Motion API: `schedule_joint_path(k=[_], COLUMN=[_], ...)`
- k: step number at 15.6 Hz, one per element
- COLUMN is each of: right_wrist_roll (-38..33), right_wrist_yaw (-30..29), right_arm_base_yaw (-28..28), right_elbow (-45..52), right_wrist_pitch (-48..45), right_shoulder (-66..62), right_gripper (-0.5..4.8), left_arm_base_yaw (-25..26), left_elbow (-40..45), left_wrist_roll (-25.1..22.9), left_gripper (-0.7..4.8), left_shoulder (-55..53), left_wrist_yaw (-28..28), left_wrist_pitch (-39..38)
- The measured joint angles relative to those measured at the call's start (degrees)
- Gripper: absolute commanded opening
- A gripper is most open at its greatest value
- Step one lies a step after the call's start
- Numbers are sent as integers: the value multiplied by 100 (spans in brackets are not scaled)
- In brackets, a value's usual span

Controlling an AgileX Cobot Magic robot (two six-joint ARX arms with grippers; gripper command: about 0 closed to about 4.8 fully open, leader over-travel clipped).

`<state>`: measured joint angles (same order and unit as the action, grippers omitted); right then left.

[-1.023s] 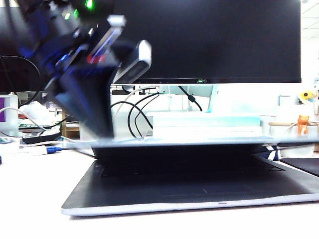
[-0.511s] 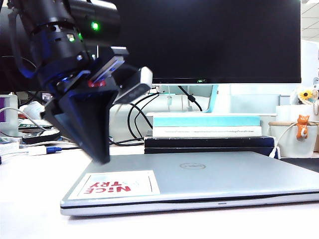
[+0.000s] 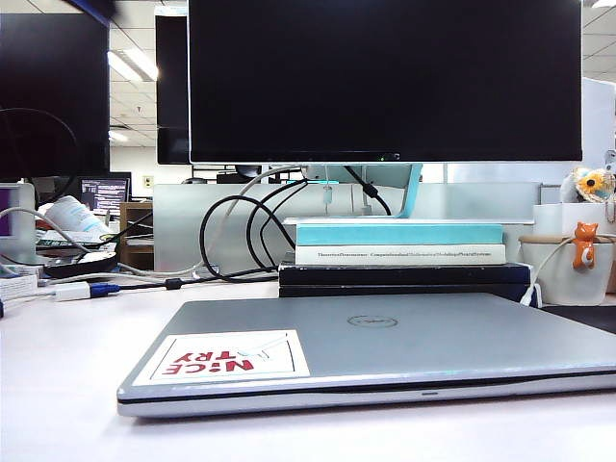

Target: Close the lid of the gray laptop.

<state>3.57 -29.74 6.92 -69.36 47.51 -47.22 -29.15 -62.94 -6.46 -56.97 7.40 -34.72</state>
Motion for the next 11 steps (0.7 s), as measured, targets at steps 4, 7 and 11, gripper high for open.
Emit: schedule_joint_path(k=[4, 7, 11], right_wrist_roll=[-219, -802, -855], right_wrist_yaw=[2, -2, 345], right_arm_base_yaw=[197, 151, 55], right_elbow=[876, 2194, 3480], right_wrist_pitch=[-951, -2277, -3257], right_shoulder=[549, 1340, 2404], right_gripper=[-1, -1, -1], left_arm_base_yaw=[1384, 2133, 2151], left_elbow=[160, 1257, 2677], left_wrist_roll=[57, 96, 358], left_gripper=[-2, -6, -6], left_shoulder=[599, 1504, 2435], left_wrist_yaw=[-269, -702, -501], left_wrist_pitch=[192, 1547, 2168])
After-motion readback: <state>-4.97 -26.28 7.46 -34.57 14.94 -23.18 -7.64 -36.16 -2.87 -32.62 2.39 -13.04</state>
